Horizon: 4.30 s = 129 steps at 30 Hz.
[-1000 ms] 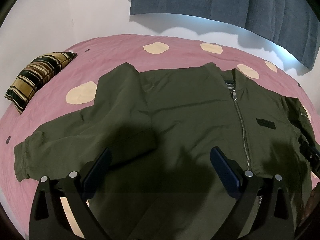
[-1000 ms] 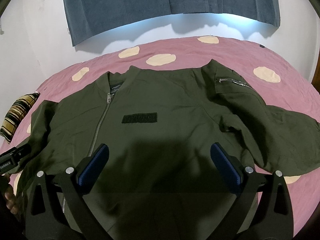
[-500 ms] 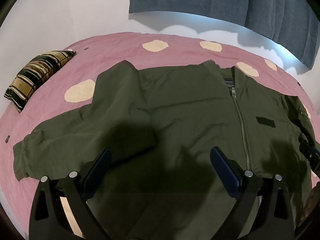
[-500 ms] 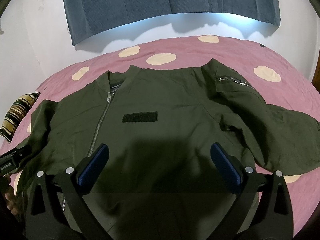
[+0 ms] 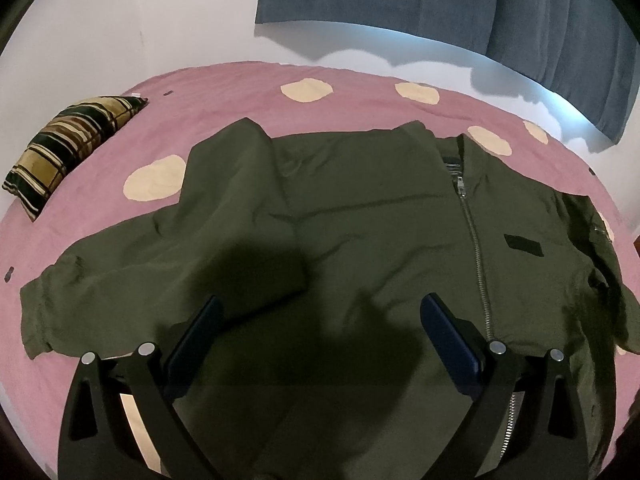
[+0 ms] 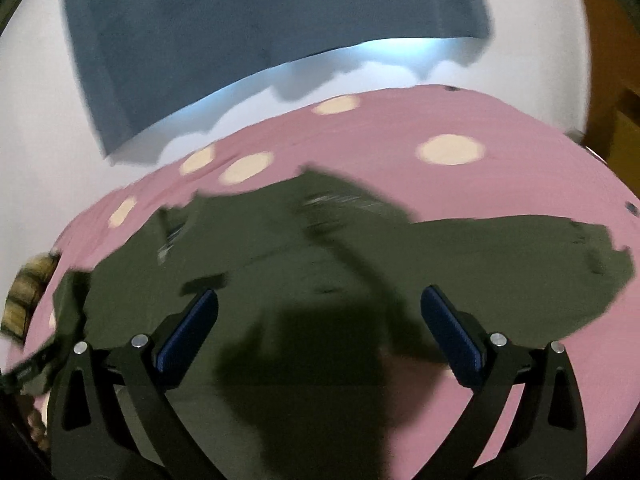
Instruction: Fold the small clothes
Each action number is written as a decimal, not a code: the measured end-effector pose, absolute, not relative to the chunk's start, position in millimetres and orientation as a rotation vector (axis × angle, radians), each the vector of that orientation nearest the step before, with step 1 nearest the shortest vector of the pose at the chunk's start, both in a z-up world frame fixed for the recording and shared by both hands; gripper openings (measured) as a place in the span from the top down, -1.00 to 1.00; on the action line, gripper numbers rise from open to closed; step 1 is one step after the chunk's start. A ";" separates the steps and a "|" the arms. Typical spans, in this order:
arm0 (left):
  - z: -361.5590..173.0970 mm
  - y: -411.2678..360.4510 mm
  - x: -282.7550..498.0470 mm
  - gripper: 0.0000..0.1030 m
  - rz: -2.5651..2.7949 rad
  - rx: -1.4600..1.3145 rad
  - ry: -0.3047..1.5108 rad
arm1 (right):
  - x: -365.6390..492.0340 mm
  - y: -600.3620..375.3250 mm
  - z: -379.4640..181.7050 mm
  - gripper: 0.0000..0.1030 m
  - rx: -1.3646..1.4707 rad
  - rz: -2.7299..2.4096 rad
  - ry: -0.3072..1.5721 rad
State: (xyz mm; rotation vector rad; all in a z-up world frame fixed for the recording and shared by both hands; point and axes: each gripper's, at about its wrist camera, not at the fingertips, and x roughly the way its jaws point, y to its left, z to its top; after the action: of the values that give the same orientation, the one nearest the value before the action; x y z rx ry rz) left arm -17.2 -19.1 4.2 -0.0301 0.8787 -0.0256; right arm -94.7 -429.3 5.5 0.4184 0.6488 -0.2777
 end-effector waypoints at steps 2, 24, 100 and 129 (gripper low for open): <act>2.8 -20.2 -17.2 -0.90 -0.026 -0.027 0.882 | -111.0 -468.6 7.3 -0.96 0.493 -0.332 0.625; -10.7 -25.3 -14.3 -0.90 -0.029 -0.012 0.926 | -191.6 -682.2 -75.9 0.72 1.019 -0.585 0.556; 7.9 40.6 -13.5 -0.90 0.041 -0.105 0.877 | 4.8 -461.3 -84.5 0.68 0.603 0.093 0.964; 8.2 197.4 -75.7 -0.90 0.018 -0.445 0.845 | -40.8 -397.2 -47.1 -0.15 0.539 0.087 0.779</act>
State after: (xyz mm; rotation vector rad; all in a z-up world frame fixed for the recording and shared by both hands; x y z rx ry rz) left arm -75.7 197.4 8.2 -0.4450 0.8449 0.0184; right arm -40.8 -397.2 -47.1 0.5392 0.7794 0.0866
